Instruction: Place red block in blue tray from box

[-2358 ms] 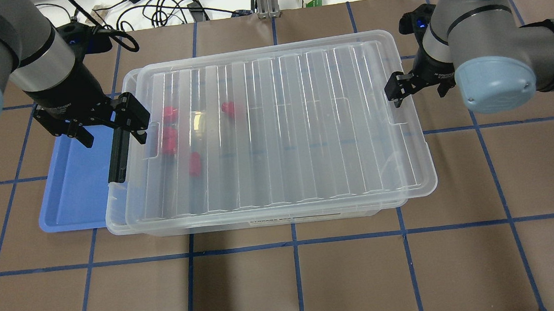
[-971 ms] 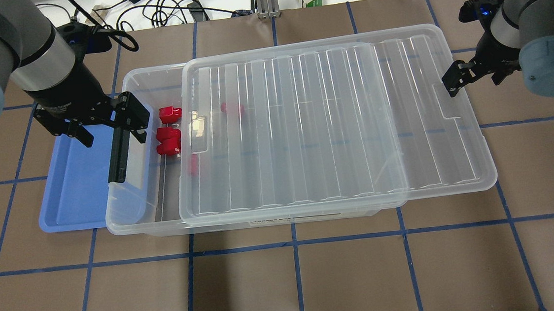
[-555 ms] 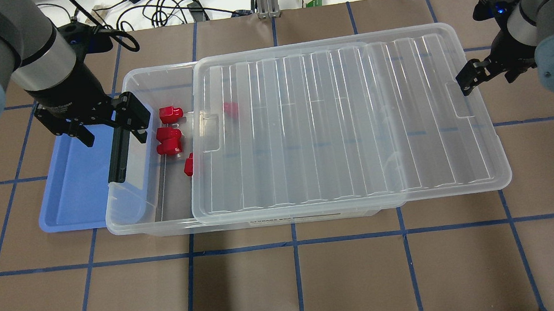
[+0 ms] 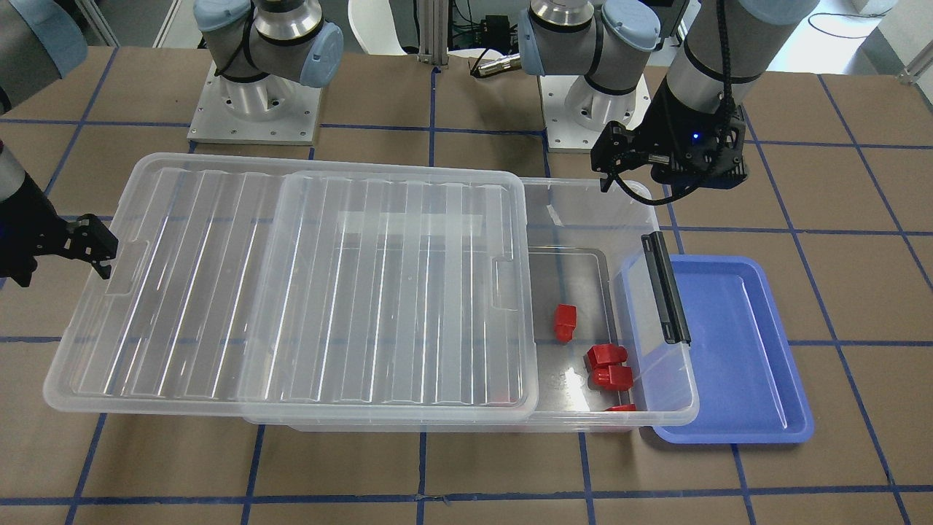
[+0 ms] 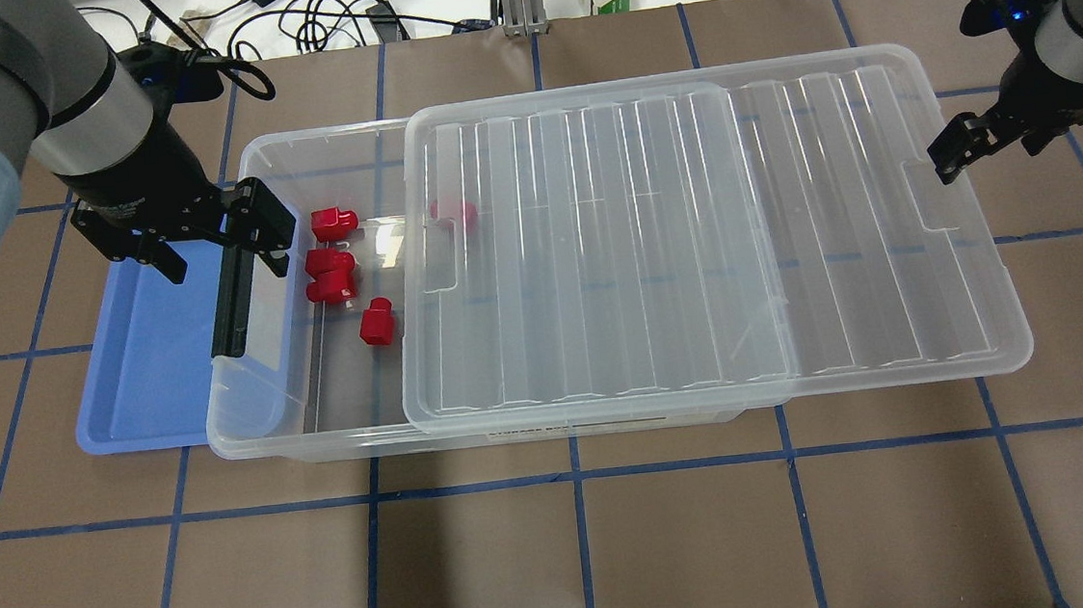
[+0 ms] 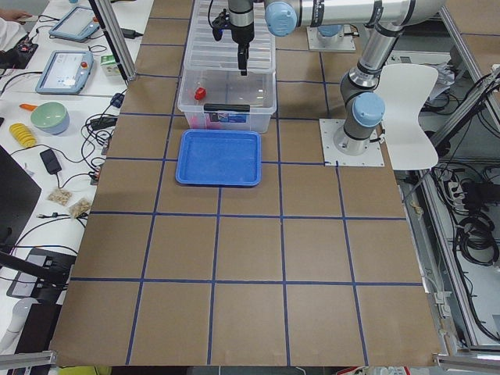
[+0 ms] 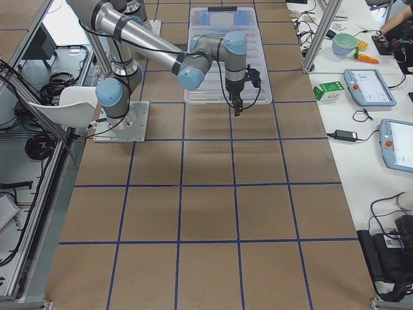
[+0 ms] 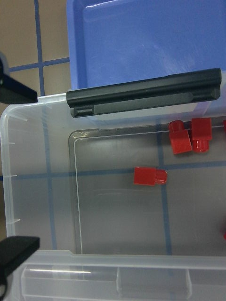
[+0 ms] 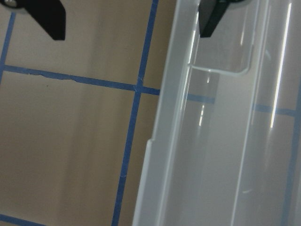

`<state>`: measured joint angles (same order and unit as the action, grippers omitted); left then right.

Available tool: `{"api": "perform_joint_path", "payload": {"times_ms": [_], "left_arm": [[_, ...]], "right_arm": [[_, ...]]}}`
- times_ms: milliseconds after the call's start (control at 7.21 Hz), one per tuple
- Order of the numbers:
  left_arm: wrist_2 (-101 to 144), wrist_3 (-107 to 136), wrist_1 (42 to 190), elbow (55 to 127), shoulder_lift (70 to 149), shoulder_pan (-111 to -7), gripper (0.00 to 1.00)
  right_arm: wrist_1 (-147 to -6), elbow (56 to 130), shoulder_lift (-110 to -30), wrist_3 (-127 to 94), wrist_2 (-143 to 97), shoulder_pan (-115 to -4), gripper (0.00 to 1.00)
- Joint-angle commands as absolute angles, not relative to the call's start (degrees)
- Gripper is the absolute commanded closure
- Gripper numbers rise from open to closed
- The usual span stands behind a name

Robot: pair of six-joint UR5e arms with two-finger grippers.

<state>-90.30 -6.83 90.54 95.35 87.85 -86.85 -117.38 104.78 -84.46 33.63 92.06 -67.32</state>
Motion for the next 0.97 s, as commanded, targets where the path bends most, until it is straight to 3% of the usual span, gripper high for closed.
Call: {"api": "perform_joint_path", "payload": {"times_ms": [0, 555, 832], "left_arm": [[-90.4, -6.5, 90.6, 95.4, 88.1, -86.7, 0.00], [-90.0, -6.2, 90.4, 95.2, 89.9, -86.7, 0.00], [-89.9, -5.6, 88.2, 95.2, 92.4, -86.7, 0.00]], "right_arm": [[-116.7, 104.8, -85.0, 37.1, 92.0, -64.3, 0.00], [-115.1, 104.4, -85.9, 36.7, 91.8, -64.1, 0.00], [-104.1, 97.4, -88.4, 36.3, 92.0, -64.1, 0.00]]}}
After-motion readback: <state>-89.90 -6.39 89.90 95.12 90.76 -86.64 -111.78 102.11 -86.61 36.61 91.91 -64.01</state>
